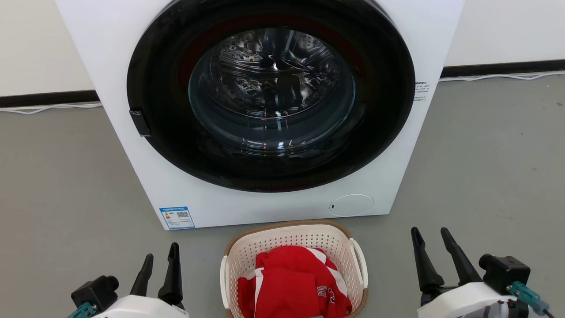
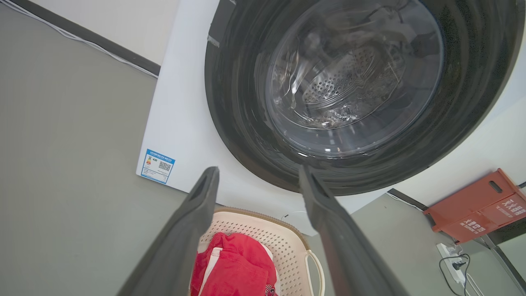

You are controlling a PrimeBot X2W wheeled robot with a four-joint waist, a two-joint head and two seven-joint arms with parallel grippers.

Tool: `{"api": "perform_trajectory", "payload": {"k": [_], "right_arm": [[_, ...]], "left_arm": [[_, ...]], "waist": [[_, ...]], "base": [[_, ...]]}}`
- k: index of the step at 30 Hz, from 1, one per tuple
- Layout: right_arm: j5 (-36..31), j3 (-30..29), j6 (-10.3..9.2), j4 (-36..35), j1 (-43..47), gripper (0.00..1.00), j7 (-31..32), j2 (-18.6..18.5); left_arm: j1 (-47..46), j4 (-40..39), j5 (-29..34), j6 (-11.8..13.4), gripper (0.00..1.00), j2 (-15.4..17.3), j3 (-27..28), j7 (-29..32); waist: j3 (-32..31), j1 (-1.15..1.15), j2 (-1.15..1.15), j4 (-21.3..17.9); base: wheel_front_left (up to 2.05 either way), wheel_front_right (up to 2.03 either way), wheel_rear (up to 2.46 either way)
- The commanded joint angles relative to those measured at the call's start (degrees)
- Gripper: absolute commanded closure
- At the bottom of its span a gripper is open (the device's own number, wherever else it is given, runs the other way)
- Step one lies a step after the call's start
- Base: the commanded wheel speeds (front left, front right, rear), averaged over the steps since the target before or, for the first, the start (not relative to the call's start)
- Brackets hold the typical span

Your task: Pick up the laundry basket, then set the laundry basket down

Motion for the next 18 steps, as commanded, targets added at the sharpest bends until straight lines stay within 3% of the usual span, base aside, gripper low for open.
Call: {"api": "perform_trajectory", "payload": {"k": [1, 18], "right_arm": [[-2.24, 1.13, 0.33, -1.78, -1.09, 0.00, -1.17, -0.64], [-14.47, 1.88, 0.39, -2.33, -0.76, 0.00, -4.03, -0.66]], "left_arm": [[-2.33, -1.25, 1.74, 0.63, 0.00, 0.61, 1.15, -0.85], [-2.57, -0.30, 12.19, 0.93, 0.00, 0.74, 1.54, -3.77]], "waist": [[-0.01, 0.00, 0.00, -0.01], [-0.20, 0.00, 0.00, 0.10]], "base": [[0.00, 0.00, 0.00], [0.00, 0.00, 0.00]]}}
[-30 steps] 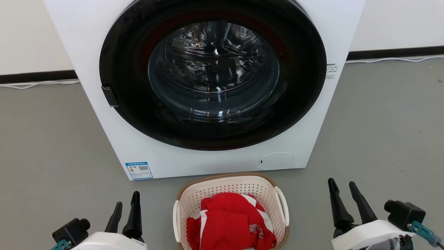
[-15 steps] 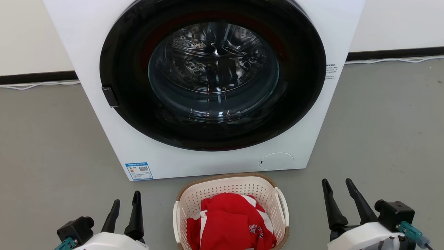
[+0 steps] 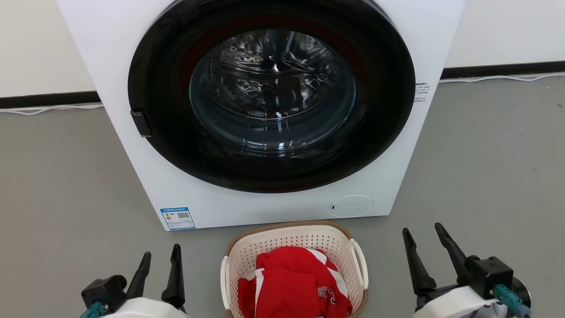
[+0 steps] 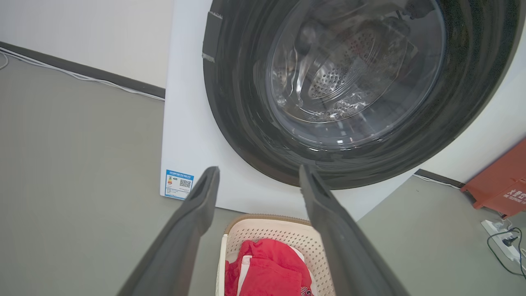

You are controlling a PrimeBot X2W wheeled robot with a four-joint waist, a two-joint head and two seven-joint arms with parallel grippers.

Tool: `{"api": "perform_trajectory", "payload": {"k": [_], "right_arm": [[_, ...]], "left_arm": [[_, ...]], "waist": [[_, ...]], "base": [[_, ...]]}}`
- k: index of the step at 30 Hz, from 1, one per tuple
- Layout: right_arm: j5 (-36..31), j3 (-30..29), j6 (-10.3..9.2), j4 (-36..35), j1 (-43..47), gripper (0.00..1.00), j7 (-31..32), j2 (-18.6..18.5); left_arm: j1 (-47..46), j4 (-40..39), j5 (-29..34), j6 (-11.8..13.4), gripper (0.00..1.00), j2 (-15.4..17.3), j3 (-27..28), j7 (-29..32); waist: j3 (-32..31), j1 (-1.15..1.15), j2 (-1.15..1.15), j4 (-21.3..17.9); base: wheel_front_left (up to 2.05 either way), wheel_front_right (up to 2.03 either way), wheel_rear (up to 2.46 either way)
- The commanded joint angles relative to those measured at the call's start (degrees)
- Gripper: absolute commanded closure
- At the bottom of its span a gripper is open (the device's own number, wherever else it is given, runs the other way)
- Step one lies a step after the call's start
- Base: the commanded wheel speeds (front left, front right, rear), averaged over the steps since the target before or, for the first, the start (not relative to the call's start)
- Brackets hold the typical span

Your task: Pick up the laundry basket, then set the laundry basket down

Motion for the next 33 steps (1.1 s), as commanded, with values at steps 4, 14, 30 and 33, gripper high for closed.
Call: {"api": "perform_trajectory", "payload": {"k": [4, 14, 30, 33], "right_arm": [[-4.41, 1.72, 0.40, -2.02, -0.74, 0.00, -1.66, -0.62], [-9.17, 2.22, 0.42, -2.08, -0.76, 0.00, -2.75, -0.58], [-7.97, 1.56, 0.42, -1.18, -1.01, 0.00, -2.75, -0.23], [-7.31, 0.99, 0.42, 0.41, -1.64, 0.00, -2.75, 0.12]], "left_arm": [[-2.59, -1.11, 3.62, 0.66, 0.00, 0.68, 1.37, -1.52], [-2.59, -1.02, 7.56, 0.84, 0.00, 0.73, 1.37, -2.62], [-3.27, -0.41, 7.00, 0.83, 0.00, 0.73, 0.68, -2.62], [-3.91, 0.05, 6.63, 0.84, 0.00, 0.73, 0.27, -2.62]], "waist": [[0.04, 0.00, 0.00, 0.06], [0.16, 0.00, 0.00, -0.21], [0.87, 0.00, 0.00, -0.02], [1.80, 0.00, 0.00, 0.21]], "base": [[0.00, 0.00, 0.00], [0.00, 0.00, 0.00], [0.00, 0.00, 0.00], [0.00, 0.00, 0.00]]}}
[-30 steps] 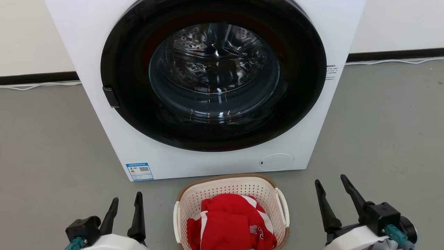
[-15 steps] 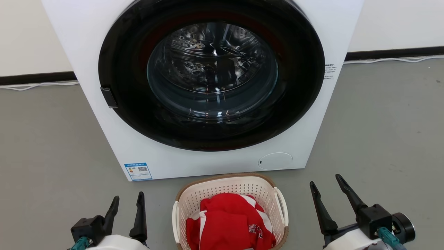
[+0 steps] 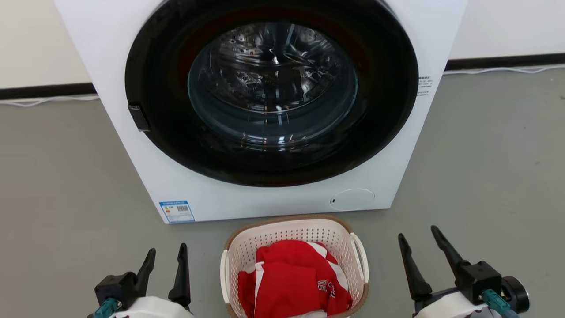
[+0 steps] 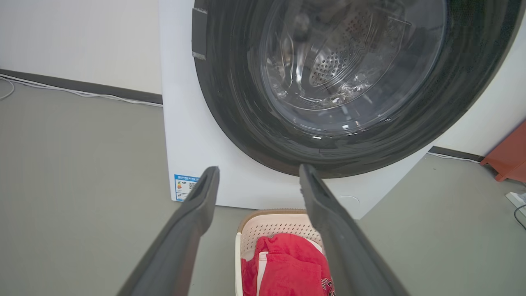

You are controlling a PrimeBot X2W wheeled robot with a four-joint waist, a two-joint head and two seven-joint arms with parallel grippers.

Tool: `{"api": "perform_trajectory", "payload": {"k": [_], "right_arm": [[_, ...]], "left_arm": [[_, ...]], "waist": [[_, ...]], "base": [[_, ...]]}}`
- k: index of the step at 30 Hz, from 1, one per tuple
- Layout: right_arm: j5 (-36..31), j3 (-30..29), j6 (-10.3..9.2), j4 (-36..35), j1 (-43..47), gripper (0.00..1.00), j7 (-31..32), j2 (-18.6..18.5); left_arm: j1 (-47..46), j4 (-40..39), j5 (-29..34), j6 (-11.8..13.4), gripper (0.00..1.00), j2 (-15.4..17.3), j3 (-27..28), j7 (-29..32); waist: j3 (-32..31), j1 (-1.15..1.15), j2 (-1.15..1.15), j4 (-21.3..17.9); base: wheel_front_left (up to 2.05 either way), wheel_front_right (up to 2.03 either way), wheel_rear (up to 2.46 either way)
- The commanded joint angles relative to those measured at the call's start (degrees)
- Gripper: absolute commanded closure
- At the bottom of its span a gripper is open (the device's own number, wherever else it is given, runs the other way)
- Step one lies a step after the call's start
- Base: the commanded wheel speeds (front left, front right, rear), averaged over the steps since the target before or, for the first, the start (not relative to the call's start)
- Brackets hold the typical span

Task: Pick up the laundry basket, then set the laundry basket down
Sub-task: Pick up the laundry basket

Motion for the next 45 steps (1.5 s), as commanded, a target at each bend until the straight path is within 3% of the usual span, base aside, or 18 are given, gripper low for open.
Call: {"api": "perform_trajectory", "payload": {"k": [1, 10, 22, 45], "right_arm": [[0.34, 1.35, 0.31, -0.78, -1.91, 0.00, -0.79, -0.10], [-0.40, 2.13, 0.31, 8.87, -8.88, 0.00, -0.75, 0.13], [-0.91, 3.66, 0.31, 23.48, -23.02, 0.00, 2.50, -0.46], [-2.08, 3.36, 0.31, 42.24, -40.77, 0.00, 3.60, 0.55]], "left_arm": [[-3.43, -1.03, -0.33, 0.35, 0.00, 0.59, 1.25, -0.61], [-9.78, 4.53, -0.04, -0.26, 0.00, 0.59, -0.26, -0.61], [-25.63, 23.33, -1.33, -1.04, 0.00, 0.59, -5.11, -0.61], [-44.85, 44.39, -8.19, -1.34, 0.00, 0.59, -15.23, 0.10]], "waist": [[0.66, 0.00, 0.00, 0.15], [6.31, 0.00, 0.00, 0.60], [16.77, 0.00, 0.00, 1.36], [34.47, 0.00, 0.00, -0.59]], "base": [[0.00, 0.00, 0.00], [0.00, 0.00, 0.00], [0.00, 0.00, 0.00], [0.00, 0.00, 0.00]]}}
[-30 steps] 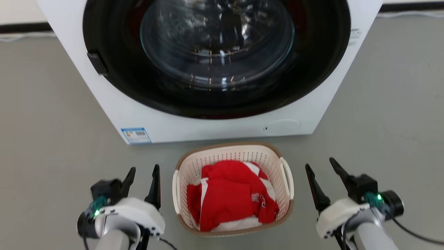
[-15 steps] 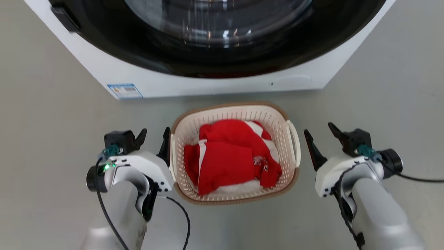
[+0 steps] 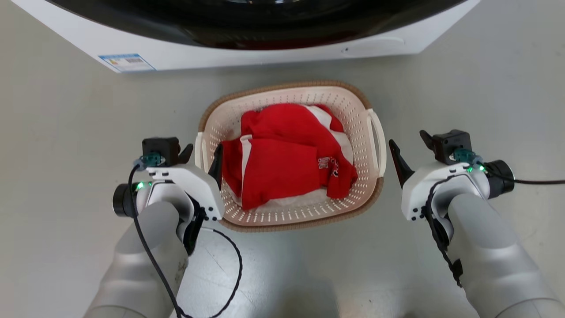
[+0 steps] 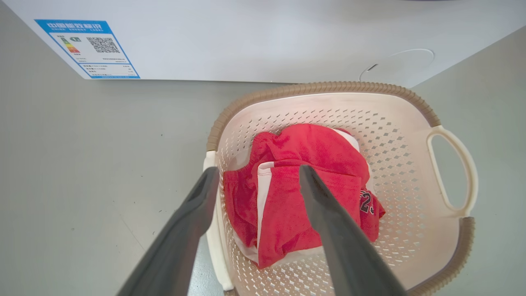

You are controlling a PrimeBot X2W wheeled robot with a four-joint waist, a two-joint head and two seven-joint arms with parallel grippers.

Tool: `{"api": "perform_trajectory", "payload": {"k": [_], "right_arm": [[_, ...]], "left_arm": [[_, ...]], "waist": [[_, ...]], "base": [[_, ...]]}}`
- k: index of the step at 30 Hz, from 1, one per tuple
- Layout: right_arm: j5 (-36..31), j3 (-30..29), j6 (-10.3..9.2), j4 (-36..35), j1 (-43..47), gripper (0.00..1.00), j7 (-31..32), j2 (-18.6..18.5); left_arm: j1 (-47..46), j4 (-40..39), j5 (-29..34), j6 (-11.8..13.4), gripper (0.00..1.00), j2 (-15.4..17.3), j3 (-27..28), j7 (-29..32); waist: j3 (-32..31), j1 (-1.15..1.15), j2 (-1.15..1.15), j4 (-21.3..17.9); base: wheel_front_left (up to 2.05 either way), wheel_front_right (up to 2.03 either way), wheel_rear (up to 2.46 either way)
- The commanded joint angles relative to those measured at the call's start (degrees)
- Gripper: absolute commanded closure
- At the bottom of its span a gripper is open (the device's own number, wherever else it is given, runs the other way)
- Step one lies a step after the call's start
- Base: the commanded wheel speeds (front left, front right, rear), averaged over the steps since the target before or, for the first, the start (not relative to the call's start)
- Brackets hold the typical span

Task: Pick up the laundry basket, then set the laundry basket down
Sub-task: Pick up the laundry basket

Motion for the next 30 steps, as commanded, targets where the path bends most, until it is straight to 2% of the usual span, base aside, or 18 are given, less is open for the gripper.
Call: {"api": "perform_trajectory", "payload": {"k": [1, 16, 30], "right_arm": [[0.18, 1.29, 0.28, 0.38, -0.54, 0.00, -0.50, 0.93], [6.01, 6.93, 0.28, 6.44, -6.37, 0.00, -2.68, 1.01], [8.83, 9.67, 0.28, 8.65, -7.92, 0.00, -3.99, 1.01]], "left_arm": [[-1.62, 0.21, -0.26, 0.33, 0.00, 1.19, 0.53, -0.21], [-6.84, 6.35, -3.04, 2.55, 0.00, 1.27, -2.91, -0.43], [-7.83, 7.64, -3.15, 4.43, 0.00, 2.19, -2.84, -0.83]], "waist": [[1.80, 0.00, 0.00, -0.31], [8.05, 0.00, 0.00, -0.13], [9.49, 0.00, 0.00, 0.15]], "base": [[0.00, 0.00, 0.00], [0.00, 0.00, 0.00], [0.00, 0.00, 0.00]]}}
